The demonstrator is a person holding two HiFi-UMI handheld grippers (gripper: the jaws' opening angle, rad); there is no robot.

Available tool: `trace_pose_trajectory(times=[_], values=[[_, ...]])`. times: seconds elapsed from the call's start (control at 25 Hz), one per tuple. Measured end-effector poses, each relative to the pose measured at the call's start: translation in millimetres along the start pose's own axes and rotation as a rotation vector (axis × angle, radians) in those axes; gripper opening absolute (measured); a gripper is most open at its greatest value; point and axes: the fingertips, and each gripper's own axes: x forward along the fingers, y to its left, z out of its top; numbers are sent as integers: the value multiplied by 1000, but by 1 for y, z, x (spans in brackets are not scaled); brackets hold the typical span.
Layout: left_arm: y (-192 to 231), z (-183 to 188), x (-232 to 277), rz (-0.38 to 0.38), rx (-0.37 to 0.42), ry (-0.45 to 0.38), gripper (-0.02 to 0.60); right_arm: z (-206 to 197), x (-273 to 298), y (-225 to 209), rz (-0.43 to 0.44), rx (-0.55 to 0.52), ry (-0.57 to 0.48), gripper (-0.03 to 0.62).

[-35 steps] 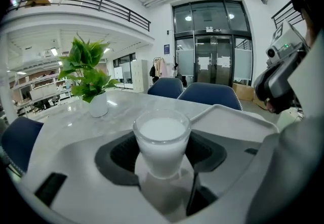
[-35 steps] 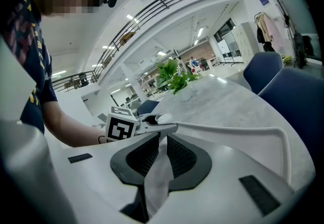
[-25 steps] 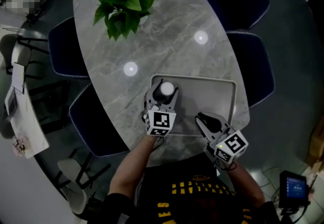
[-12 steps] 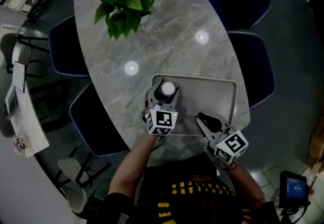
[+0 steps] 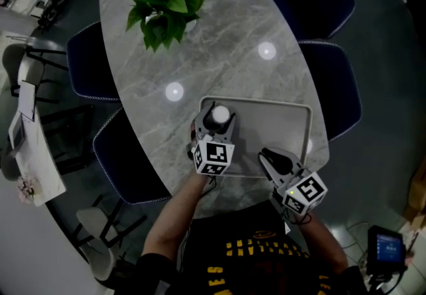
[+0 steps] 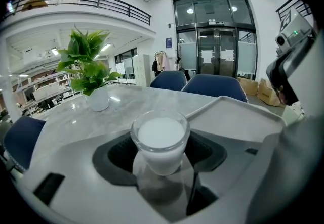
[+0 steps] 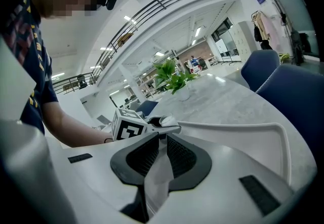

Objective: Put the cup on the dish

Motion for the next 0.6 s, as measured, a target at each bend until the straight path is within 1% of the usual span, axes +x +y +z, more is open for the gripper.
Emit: trace_pose_trajectory(times=[0.28,0.44,0.6], values=[[0,1,-8,7,-20,-5,270,-4,-7,5,2,9,-10,51],[2,-5,-11,18,-22,7,270,-8,-9,4,2,10,-11,51],[0,-10,-21,23,-46,20,270,-5,-14,8,2,3,-28,51]])
